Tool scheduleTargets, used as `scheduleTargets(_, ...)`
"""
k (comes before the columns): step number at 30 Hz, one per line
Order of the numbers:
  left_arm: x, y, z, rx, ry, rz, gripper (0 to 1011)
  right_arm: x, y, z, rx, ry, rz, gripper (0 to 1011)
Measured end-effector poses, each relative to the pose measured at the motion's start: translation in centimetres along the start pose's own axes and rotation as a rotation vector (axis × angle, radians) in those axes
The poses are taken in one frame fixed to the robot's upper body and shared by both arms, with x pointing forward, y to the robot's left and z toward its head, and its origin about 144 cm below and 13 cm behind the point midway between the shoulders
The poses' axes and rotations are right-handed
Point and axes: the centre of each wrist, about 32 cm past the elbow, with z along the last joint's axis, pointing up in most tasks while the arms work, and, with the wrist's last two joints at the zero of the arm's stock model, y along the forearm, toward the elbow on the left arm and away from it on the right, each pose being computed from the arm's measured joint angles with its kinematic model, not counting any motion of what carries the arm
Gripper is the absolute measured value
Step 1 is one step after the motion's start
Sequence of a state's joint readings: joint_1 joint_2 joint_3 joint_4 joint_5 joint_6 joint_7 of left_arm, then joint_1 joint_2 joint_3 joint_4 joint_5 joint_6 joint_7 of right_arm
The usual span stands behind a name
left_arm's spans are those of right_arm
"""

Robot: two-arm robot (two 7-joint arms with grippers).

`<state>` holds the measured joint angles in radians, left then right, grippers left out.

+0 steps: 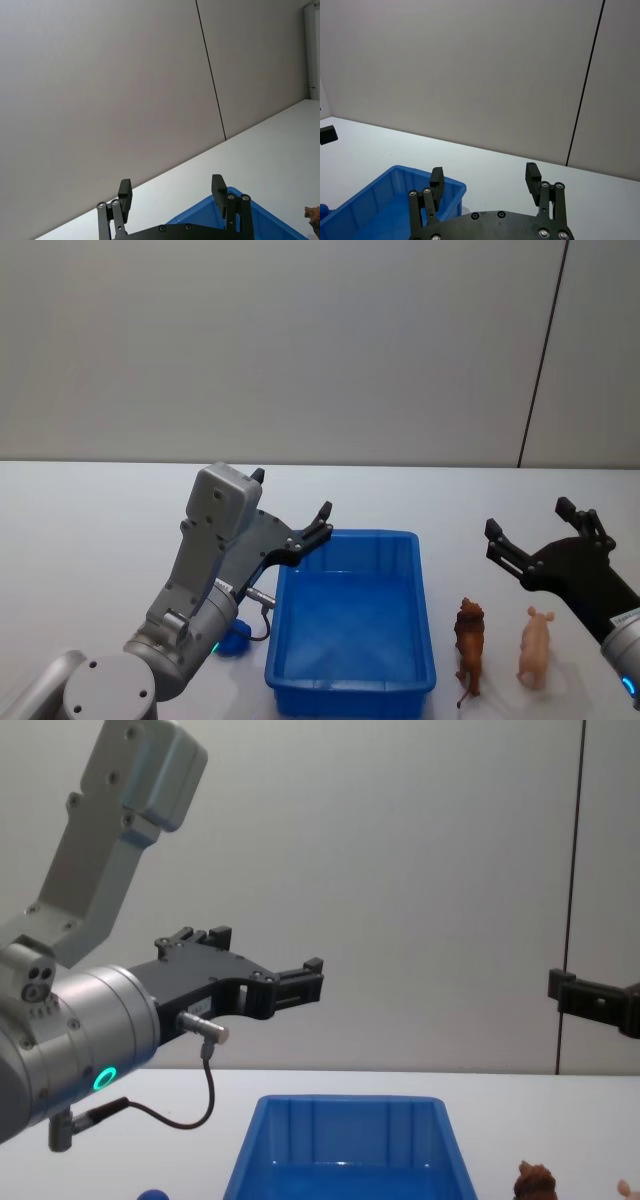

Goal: Pick up the two dolls from the table and place them into the box.

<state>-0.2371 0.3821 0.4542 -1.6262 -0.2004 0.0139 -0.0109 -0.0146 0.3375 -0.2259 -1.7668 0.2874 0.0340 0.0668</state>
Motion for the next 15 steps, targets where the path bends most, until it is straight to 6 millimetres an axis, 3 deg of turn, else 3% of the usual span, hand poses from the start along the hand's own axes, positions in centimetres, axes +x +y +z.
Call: scheduleTargets(15, 0.00, 0.00, 0.00, 0.000, 0.000, 0.000, 1002, 0.02, -0.01, -0.01, 0.000, 0.000, -0.001, 1001)
